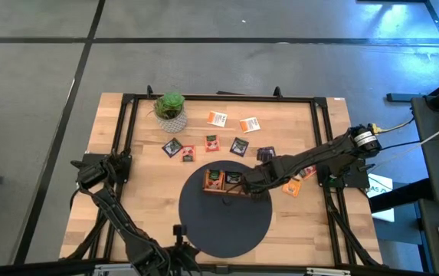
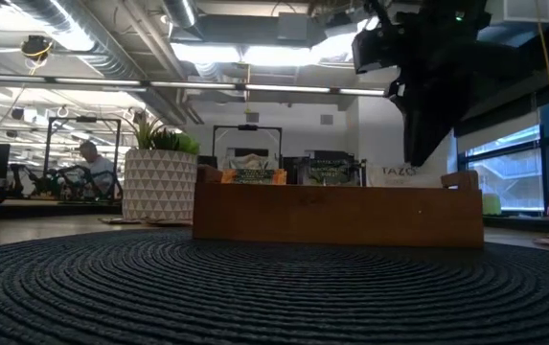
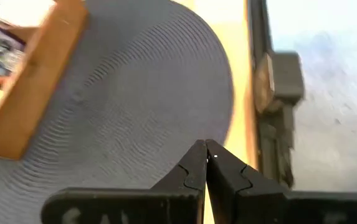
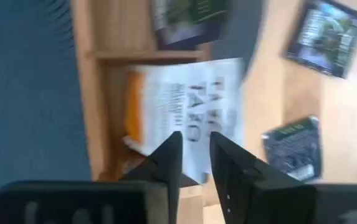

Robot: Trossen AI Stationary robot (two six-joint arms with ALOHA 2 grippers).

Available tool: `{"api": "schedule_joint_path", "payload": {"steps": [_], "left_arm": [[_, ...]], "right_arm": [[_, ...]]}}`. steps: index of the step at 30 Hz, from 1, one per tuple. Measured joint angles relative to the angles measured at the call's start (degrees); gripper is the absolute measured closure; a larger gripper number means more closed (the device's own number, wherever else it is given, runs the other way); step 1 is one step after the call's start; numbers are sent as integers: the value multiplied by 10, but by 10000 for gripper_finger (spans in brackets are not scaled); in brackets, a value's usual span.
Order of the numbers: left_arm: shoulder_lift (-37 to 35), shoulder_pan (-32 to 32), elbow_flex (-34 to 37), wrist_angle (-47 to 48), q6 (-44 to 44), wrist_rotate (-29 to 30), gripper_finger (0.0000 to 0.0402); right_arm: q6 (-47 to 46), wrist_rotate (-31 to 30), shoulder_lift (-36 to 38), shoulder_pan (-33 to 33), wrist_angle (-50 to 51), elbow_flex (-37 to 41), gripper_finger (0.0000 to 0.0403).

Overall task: Pick & Place Tea
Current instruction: Put the orange tea bag into the left slot of the wooden organizer

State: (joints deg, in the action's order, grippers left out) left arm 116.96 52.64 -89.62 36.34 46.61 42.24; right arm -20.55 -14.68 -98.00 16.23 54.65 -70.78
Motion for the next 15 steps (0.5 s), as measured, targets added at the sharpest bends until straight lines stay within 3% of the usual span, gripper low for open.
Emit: {"api": "schedule_joint_path", "payload": {"steps": [9,15], "left_arm": [[-31,2,0,87,77,-14,400],[-95,2,0,203,107,-18,400]], "right_arm": [[-46,-51,3,1,77,-91,295],[-25,-10,43,27,69,-121,295]]}}
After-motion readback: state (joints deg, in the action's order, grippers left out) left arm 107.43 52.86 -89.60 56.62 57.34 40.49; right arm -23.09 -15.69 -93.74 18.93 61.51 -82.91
